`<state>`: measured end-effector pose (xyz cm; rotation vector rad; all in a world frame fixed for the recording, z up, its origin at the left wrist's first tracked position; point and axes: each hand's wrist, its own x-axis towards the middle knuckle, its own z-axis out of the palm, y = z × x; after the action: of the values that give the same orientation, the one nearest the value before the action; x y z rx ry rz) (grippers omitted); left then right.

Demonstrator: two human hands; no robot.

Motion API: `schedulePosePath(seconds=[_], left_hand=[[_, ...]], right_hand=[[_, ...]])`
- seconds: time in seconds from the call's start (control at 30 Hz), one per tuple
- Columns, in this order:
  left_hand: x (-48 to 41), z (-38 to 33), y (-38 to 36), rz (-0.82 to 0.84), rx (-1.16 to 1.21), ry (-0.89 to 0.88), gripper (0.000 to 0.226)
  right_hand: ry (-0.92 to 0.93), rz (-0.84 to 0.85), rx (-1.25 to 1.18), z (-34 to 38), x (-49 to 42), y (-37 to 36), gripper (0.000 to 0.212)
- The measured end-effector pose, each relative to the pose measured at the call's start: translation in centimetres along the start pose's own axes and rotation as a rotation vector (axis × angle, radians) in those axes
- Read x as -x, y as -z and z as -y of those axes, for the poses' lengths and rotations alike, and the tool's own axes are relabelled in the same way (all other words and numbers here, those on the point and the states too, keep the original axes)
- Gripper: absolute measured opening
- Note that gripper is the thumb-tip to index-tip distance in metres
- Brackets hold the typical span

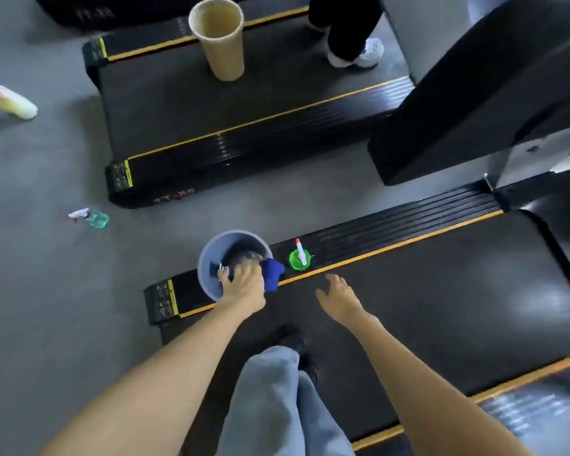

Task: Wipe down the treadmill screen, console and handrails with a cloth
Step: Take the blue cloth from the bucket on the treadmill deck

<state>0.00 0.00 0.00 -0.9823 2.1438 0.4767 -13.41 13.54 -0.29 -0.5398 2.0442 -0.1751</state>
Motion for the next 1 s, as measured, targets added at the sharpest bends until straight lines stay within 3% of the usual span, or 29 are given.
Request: schedulePosePath(seconds=[0.1,0.23,0.5,0.6,0.67,0.77,0.83,1.0], left_hand=[[-3.3,1.6,-2.6,0.011,0.060,-0.022,0.062],[-7.8,3.0,-6.6,0.126,0.118,-0.096,0.042],[-17.5,4.1,-13.2,0.091,0.281,-0.074,0.037],[-19.3,3.1,-14.7,0.143,0.338,-0.064,0.037],[-19.4,2.3,-15.0,0.176,0.369,-0.053,0.040],[-18.6,1.7,-14.4,0.168,0.376,-0.035,0.044],[-17.4,1.6,-13.1,0.152,0.387,-0.036,0.046],[-12.5,-1.2,-6.4,0.125,0.405,-0.105,0.062]], right_hand=[[0.057,0.001,-0.068,1.1,-4.2,-3.9,0.049],[0.135,0.005,-0.131,2.6,-10.8,-8.3,0.047],[0.121,0.076,-0.195,2.8,-23.2,-13.4,0.060],[0.027,0.131,-0.176,2.1,-25.8,-14.2,0.040],[0.004,0.165,-0.094,2.1,-26.2,-14.2,0.029],[0.029,0.091,0.245,2.2,-25.1,-13.2,0.044],[0.085,0.015,0.298,2.7,-22.9,-12.1,0.042],[0.116,0.069,-0.216,3.3,-16.1,-6.0,0.025]])
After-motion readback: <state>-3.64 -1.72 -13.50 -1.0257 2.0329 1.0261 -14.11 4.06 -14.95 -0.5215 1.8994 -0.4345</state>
